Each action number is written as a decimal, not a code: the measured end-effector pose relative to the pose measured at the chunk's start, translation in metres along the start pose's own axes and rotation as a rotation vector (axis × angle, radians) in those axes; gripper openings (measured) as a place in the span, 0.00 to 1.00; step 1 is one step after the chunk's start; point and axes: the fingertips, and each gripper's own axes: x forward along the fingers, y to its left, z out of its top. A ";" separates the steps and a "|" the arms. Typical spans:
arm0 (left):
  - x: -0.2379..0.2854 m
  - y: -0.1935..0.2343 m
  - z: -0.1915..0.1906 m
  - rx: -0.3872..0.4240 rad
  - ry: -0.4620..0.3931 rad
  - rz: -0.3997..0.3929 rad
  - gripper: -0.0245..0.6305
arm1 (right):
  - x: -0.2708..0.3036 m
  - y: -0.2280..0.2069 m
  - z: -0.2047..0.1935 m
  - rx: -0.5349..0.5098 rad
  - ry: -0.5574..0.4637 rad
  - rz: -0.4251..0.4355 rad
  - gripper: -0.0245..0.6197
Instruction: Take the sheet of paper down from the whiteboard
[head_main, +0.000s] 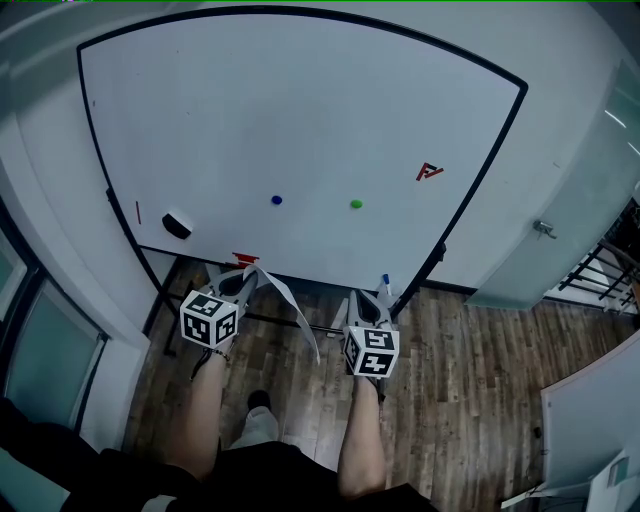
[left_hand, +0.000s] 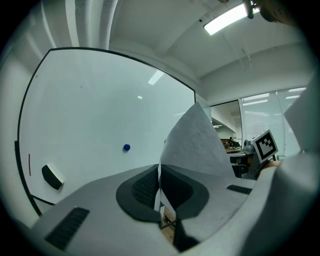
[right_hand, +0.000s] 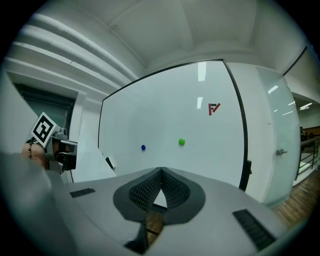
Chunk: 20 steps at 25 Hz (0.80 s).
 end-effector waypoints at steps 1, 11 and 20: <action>-0.001 -0.001 0.000 -0.005 -0.005 0.003 0.07 | -0.002 0.000 -0.001 0.011 -0.001 -0.002 0.08; -0.015 0.000 0.002 0.010 -0.041 0.051 0.07 | -0.019 -0.009 -0.002 0.032 -0.006 -0.021 0.08; -0.017 -0.010 -0.002 0.018 -0.022 0.013 0.07 | -0.023 0.003 -0.002 0.040 -0.017 -0.011 0.08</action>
